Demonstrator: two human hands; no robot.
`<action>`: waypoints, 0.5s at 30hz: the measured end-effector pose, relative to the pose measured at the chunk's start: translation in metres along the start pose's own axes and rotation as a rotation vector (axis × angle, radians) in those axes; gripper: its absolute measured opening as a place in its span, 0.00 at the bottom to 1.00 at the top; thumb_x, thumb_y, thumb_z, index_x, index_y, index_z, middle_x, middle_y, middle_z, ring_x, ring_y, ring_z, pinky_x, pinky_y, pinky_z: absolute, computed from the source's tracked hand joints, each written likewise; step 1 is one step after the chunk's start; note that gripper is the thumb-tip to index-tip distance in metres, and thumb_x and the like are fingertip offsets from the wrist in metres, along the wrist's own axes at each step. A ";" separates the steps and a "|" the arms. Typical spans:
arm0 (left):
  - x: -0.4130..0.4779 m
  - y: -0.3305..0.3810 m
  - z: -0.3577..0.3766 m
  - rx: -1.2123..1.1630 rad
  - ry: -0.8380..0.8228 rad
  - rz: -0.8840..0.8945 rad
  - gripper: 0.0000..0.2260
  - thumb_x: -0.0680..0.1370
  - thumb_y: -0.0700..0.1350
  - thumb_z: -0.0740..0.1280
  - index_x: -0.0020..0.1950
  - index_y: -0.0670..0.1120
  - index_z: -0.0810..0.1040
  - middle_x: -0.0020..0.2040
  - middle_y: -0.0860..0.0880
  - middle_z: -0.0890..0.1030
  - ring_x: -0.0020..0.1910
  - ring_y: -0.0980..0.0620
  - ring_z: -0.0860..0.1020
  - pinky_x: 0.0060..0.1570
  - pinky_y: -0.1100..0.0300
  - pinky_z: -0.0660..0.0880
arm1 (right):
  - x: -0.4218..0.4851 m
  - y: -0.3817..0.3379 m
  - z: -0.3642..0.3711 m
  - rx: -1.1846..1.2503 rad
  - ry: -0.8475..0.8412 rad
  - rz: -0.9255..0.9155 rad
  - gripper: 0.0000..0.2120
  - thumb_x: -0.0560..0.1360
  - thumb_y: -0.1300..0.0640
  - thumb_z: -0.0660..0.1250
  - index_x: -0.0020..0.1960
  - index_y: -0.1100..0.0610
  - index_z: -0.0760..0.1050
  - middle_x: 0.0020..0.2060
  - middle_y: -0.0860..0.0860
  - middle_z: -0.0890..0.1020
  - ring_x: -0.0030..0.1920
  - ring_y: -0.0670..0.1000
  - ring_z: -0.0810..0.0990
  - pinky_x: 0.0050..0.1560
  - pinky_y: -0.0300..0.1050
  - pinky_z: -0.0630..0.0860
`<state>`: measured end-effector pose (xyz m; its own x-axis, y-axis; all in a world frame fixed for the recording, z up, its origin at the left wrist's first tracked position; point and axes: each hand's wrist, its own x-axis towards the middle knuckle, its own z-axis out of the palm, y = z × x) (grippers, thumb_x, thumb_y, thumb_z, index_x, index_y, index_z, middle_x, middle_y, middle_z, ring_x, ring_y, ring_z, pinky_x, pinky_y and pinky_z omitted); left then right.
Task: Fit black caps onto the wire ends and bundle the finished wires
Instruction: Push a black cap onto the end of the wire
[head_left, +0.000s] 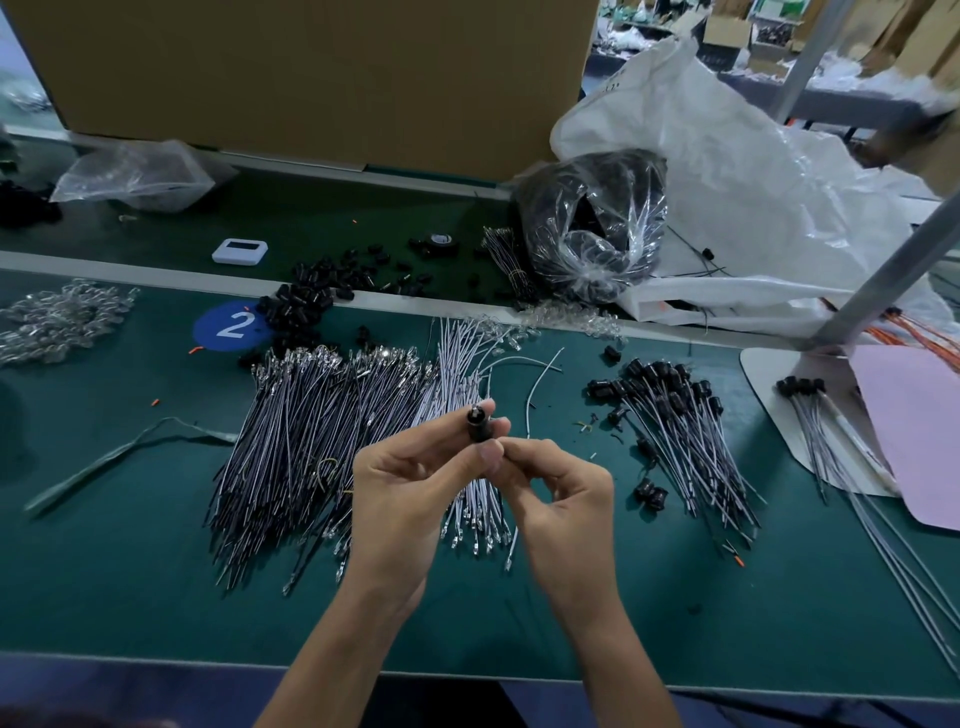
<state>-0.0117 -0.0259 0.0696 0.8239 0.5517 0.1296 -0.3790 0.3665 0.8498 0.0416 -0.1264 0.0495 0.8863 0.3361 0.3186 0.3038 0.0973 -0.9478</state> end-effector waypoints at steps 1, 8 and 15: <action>0.000 0.001 0.000 -0.001 0.001 0.004 0.16 0.60 0.42 0.75 0.48 0.46 0.86 0.42 0.43 0.86 0.44 0.49 0.85 0.45 0.62 0.79 | 0.000 0.000 0.000 0.003 -0.004 -0.006 0.08 0.70 0.54 0.73 0.45 0.58 0.85 0.36 0.55 0.84 0.39 0.55 0.81 0.43 0.43 0.78; -0.001 0.002 0.001 -0.003 -0.003 0.025 0.16 0.60 0.43 0.76 0.48 0.45 0.86 0.42 0.43 0.86 0.44 0.49 0.85 0.45 0.62 0.79 | -0.002 -0.004 0.001 0.018 -0.013 -0.029 0.09 0.69 0.55 0.73 0.45 0.60 0.85 0.35 0.56 0.83 0.37 0.47 0.79 0.41 0.37 0.76; -0.001 0.002 0.000 0.010 -0.002 0.039 0.15 0.61 0.42 0.75 0.47 0.45 0.86 0.42 0.43 0.86 0.43 0.49 0.85 0.44 0.62 0.79 | -0.002 -0.006 0.002 0.014 -0.010 -0.048 0.08 0.69 0.57 0.73 0.44 0.61 0.85 0.34 0.55 0.83 0.35 0.45 0.79 0.40 0.36 0.76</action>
<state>-0.0133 -0.0258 0.0712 0.8097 0.5636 0.1635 -0.4062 0.3371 0.8493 0.0369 -0.1263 0.0548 0.8673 0.3400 0.3635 0.3410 0.1261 -0.9316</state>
